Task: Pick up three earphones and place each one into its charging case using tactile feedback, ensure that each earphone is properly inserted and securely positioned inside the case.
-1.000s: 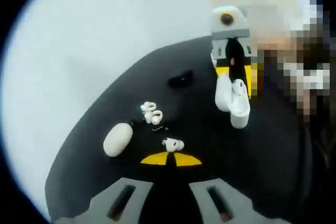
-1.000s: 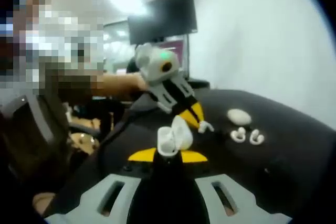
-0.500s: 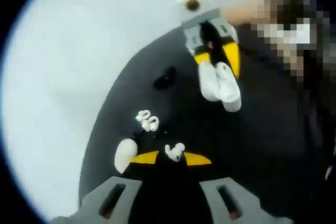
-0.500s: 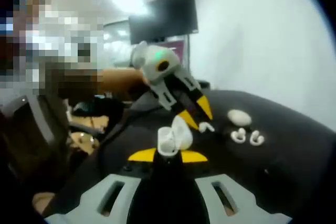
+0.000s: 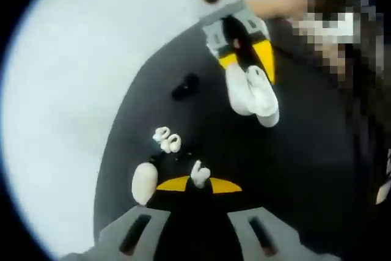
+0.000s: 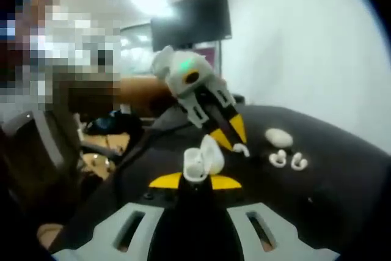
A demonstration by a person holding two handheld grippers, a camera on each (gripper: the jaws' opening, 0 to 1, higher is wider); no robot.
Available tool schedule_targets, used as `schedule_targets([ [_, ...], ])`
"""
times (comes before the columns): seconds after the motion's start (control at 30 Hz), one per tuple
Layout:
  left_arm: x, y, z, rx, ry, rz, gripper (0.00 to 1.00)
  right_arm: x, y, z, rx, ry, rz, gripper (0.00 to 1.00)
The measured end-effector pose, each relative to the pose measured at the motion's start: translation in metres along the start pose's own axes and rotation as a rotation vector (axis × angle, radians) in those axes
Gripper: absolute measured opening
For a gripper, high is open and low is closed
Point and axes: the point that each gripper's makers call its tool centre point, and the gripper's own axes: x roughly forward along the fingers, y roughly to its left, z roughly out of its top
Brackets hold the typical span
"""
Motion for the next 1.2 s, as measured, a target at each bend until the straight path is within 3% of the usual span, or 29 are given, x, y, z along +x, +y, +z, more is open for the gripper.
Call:
schedule_targets([
  [0.03,-0.002,0.002,-0.001,-0.028,-0.007,0.006,0.0,0.0,0.0,0.0,0.0,0.0,0.0,0.17],
  [0.13,-0.007,0.006,-0.003,-0.121,-0.05,-0.001,0.0,0.0,0.0,0.0,-0.001,0.0,0.0,0.17],
  [0.27,-0.005,0.009,-0.013,-0.087,-0.023,0.016,0.08,0.0,0.0,0.0,-0.004,0.0,0.0,0.17],
  [0.37,-0.004,0.006,-0.012,-0.025,-0.038,0.009,0.1,0.0,0.0,0.0,-0.003,0.0,0.0,0.17],
  [0.43,-0.002,0.002,0.001,0.11,-0.092,0.002,0.14,0.0,0.0,0.0,-0.004,0.0,0.0,0.17],
  [0.5,0.001,-0.001,0.005,0.246,-0.077,0.014,0.15,0.0,0.0,0.0,-0.002,-0.001,0.001,0.17],
  [0.57,0.006,0.0,0.005,0.28,-0.044,0.024,0.14,0.0,-0.001,0.0,-0.003,-0.001,0.001,0.17],
  [0.73,0.011,-0.003,0.007,0.189,-0.055,-0.054,0.1,0.0,0.0,0.0,-0.005,-0.001,0.002,0.17],
  [1.0,0.014,-0.003,0.012,0.195,-0.064,-0.048,0.09,0.0,0.0,0.0,-0.006,-0.001,0.004,0.17],
  [1.07,0.014,-0.003,0.013,0.173,-0.065,-0.041,0.07,0.0,0.001,0.0,-0.007,-0.001,0.003,0.17],
  [1.1,0.014,-0.007,0.013,0.122,-0.076,-0.063,0.0,0.0,0.001,0.0,-0.008,-0.001,0.003,0.17],
  [1.13,0.016,-0.012,0.013,0.091,-0.079,-0.093,0.0,0.0,0.001,0.0,-0.009,-0.001,0.003,0.17],
  [1.2,0.015,-0.006,0.013,0.097,-0.09,-0.059,0.0,0.0,0.001,0.0,-0.011,-0.001,0.003,0.17],
])
